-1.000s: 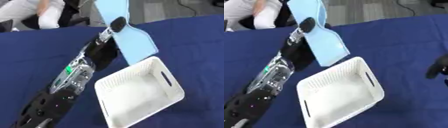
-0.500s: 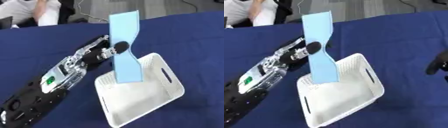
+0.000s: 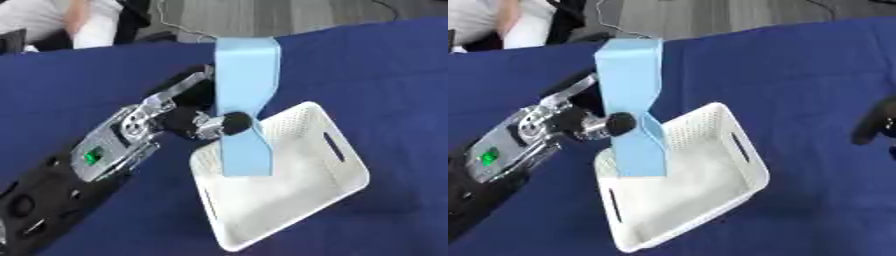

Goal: Pick up objects on the table and place them in the box.

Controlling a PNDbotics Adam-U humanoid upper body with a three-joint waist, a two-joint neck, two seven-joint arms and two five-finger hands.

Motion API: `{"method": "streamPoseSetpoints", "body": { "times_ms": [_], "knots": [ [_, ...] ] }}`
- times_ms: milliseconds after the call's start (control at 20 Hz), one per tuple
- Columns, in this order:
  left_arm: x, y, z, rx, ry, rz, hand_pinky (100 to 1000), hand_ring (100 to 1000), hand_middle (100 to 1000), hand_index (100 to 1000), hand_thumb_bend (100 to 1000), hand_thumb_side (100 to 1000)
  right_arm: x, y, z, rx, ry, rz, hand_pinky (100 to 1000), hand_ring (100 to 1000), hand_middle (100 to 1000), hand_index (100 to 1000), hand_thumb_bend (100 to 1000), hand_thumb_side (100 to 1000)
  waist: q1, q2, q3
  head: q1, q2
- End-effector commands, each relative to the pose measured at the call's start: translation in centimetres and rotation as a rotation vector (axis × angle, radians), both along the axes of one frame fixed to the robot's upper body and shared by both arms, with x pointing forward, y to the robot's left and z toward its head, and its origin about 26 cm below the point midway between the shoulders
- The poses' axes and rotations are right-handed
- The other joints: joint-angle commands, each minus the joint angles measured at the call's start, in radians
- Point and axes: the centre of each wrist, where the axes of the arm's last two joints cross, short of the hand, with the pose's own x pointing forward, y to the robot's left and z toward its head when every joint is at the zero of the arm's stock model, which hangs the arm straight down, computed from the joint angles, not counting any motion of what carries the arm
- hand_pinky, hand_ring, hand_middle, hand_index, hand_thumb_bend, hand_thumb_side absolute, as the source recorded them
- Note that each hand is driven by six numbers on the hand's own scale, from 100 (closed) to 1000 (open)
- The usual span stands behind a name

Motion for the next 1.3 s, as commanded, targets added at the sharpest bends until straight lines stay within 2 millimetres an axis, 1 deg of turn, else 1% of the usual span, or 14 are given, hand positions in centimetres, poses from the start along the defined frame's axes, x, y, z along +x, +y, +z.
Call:
{"method": "streamPoseSetpoints", "body": {
  "times_ms": [50,150,200,250,350,400,450,500,750,950,1050,1150,1250,1300],
  "knots": [
    [0.1,1.3,0.8,0.077,-0.115,0.007,513,607,713,833,124,971,-0.2,-0.2,0.7,-0.023,-0.163,0.020,674,799,848,804,100,771,-0.002,-0.019,-0.001,-0.011,0.006],
    [0.4,1.6,0.5,0.128,-0.143,-0.001,650,716,791,896,156,1000,-0.2,-0.1,0.7,-0.022,-0.163,0.020,674,799,848,804,100,771,-0.002,-0.019,-0.001,-0.012,0.007],
    [0.5,1.8,0.3,0.149,-0.149,-0.005,636,706,784,890,153,1000,-0.2,-0.1,0.7,-0.022,-0.163,0.020,674,799,848,804,100,771,-0.002,-0.019,-0.001,-0.013,0.007],
    [0.6,1.9,0.1,0.165,-0.153,-0.008,782,806,860,950,179,1000,-0.2,-0.1,0.7,-0.022,-0.163,0.021,674,798,848,804,100,771,-0.002,-0.019,-0.002,-0.013,0.007],
    [0.8,2.2,-0.2,0.199,-0.159,-0.016,856,880,919,1000,192,1000,-0.2,-0.1,0.7,-0.022,-0.164,0.021,674,798,848,804,100,771,-0.002,-0.019,-0.002,-0.013,0.008],
    [0.9,2.4,-0.2,0.214,-0.166,-0.017,849,872,912,995,191,1000,-0.2,-0.1,0.7,-0.022,-0.163,0.021,674,798,848,804,100,771,-0.002,-0.019,-0.001,-0.014,0.009],
    [1.0,2.5,-0.3,0.225,-0.171,-0.017,875,908,943,1000,189,1000,-0.2,-0.1,0.7,-0.022,-0.164,0.021,673,798,847,804,100,771,-0.002,-0.019,-0.001,-0.014,0.009],
    [1.1,2.7,-0.3,0.238,-0.179,-0.012,880,913,947,1000,182,1000,-0.2,-0.1,0.7,-0.022,-0.164,0.021,673,798,847,803,100,771,-0.002,-0.019,-0.001,-0.014,0.009],
    [1.5,3.2,-0.5,0.288,-0.224,0.006,888,918,954,1000,172,1000,-0.2,-0.1,0.8,-0.022,-0.165,0.021,673,798,847,804,100,771,-0.001,-0.018,-0.001,-0.014,0.010],
    [1.6,3.4,-0.5,0.304,-0.249,0.012,958,984,1000,1000,197,1000,-0.2,-0.1,0.8,-0.023,-0.165,0.022,674,798,847,804,100,770,0.000,-0.017,-0.003,-0.014,0.010],
    [1.7,3.6,-0.3,0.311,-0.269,0.019,984,1000,1000,1000,204,1000,-0.2,-0.1,0.8,-0.024,-0.166,0.022,673,798,847,804,100,770,0.001,-0.017,-0.004,-0.014,0.010],
    [1.8,3.8,0.3,0.343,-0.322,0.033,1000,1000,1000,1000,224,999,-0.2,-0.1,0.8,-0.025,-0.165,0.022,674,798,847,805,100,769,0.002,-0.017,-0.005,-0.016,0.010],
    [1.8,4.3,1.9,0.453,-0.448,0.069,1000,1000,1000,1000,236,975,-0.2,-0.1,0.7,-0.026,-0.164,0.021,674,798,847,805,100,770,0.002,-0.018,-0.003,-0.018,0.012],
    [1.8,4.5,2.9,0.533,-0.530,0.098,1000,1000,1000,1000,297,958,-0.2,-0.1,0.7,-0.027,-0.163,0.021,674,798,847,805,100,770,0.003,-0.018,-0.003,-0.020,0.012]
  ]
}}
